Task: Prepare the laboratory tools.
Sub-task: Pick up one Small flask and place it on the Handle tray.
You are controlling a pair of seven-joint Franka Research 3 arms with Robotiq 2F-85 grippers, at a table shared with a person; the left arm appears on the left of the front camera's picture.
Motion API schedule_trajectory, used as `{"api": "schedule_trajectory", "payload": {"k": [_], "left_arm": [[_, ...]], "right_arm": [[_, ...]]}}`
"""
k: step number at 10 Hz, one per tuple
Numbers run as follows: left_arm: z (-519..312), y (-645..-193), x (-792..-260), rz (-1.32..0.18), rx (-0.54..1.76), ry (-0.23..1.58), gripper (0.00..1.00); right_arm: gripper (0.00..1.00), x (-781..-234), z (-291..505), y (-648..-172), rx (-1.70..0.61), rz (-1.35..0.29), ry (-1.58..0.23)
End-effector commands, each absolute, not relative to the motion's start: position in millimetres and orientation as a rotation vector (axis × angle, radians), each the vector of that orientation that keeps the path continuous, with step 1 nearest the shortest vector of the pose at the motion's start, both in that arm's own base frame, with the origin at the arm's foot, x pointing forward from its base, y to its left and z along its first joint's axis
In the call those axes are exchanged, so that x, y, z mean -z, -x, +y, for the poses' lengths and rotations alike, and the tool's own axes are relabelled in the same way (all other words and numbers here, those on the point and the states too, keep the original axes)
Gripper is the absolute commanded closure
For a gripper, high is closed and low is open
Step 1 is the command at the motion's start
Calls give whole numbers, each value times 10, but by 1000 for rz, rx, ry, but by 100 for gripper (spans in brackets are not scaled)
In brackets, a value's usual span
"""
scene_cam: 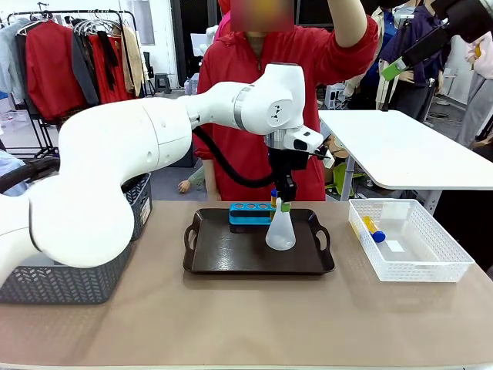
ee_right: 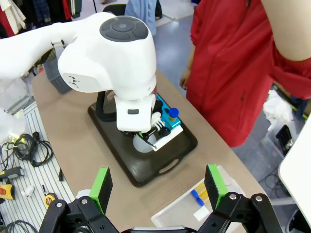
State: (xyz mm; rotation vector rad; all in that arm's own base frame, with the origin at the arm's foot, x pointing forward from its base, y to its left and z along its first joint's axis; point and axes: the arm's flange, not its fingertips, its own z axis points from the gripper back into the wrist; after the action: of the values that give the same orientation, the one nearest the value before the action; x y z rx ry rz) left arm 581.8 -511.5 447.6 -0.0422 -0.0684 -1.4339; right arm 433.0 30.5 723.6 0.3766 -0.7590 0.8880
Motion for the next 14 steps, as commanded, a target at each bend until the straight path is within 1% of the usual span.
{"api": "schedule_trajectory", "payload": {"k": [1, 5, 6, 10, 11, 14], "left_arm": [[-5241, -5975, -4559, -45, 1458, 14, 100], [-5244, -5982, -4465, -14, 1457, 18, 100], [-5239, -5979, -4452, -3, 1456, 13, 88], [-5197, -5969, -4480, -9, 1442, 22, 12], [-5180, -5962, -4506, -12, 1437, 24, 0], [-5068, -5870, -4699, -49, 1404, 48, 0]], "right_arm": [[0, -7245, 298, -4332, -896, -766, -387], [0, -7245, 298, -4332, -896, -766, -387], [0, -7245, 298, -4332, -896, -766, -387], [0, -7245, 298, -4332, -896, -766, -387], [0, -7245, 298, -4332, -896, -766, -387], [0, -7245, 298, -4332, -896, -766, -387]]}}
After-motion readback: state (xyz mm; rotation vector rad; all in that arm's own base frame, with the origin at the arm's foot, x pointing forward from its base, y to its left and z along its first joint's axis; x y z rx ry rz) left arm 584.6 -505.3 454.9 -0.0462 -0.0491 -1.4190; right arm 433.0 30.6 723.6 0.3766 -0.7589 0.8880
